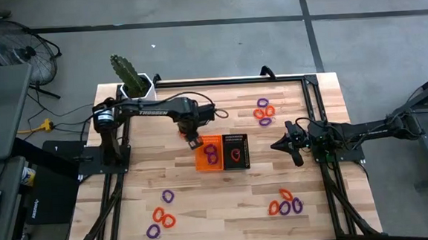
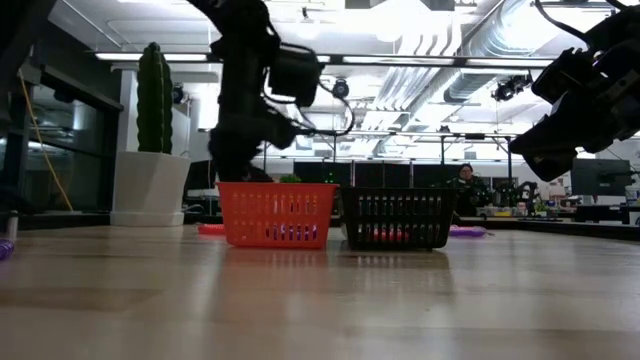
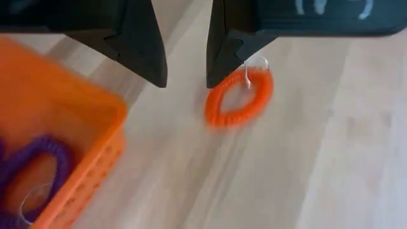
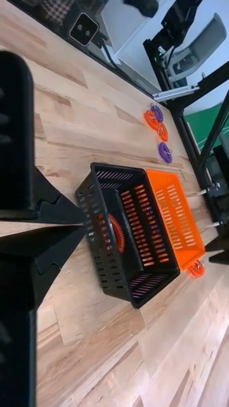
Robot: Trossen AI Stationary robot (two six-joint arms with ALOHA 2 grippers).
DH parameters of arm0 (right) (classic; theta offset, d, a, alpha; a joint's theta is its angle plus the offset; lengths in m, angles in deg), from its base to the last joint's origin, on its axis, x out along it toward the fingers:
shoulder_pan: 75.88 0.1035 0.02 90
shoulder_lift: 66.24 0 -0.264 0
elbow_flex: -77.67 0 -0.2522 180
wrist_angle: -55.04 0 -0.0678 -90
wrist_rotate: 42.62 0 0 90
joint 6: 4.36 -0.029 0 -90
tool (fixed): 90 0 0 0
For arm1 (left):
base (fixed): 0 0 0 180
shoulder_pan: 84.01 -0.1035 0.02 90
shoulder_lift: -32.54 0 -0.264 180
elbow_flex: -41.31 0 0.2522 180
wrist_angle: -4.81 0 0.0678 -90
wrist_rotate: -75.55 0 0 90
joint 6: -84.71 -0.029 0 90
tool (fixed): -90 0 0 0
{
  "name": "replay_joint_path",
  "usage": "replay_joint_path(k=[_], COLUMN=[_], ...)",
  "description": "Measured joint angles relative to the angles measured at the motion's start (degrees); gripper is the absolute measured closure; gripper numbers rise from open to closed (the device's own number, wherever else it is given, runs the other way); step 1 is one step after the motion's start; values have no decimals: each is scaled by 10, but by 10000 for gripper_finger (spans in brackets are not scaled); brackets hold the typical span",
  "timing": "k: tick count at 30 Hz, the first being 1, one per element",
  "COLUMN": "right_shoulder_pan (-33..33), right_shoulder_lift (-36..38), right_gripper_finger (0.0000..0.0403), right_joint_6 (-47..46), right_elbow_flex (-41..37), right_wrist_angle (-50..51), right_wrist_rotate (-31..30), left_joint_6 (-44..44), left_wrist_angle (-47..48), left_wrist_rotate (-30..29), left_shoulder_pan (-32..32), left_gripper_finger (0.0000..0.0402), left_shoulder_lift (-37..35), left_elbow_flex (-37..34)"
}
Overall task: Sort spring keychains
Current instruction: Put the orange spring keychain into the black bin
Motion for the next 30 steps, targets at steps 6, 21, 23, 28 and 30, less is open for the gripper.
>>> replay_joint_path(k=[6,21,23,28,30], right_shoulder_pan=[0,0,0,0,0], right_shoulder_lift=[0,0,0,0,0], right_gripper_finger=[391,391,391,391,391], right_joint_6=[0,0,0,0,0], right_elbow_flex=[0,0,0,0,0], right_wrist_angle=[1,1,1,2,2], right_wrist_rotate=[0,0,0,0,0], left_joint_6=[-3,-30,-32,-58,-73], left_wrist_angle=[-17,-84,-85,-104,-111], left_wrist_rotate=[0,-18,-32,-35,-32], left_shoulder_pan=[-6,-20,-23,-23,-23], left_gripper_finger=[295,295,295,295,295], left_shoulder_lift=[4,8,8,8,8], left_elbow_flex=[-23,-80,-84,-93,-97])
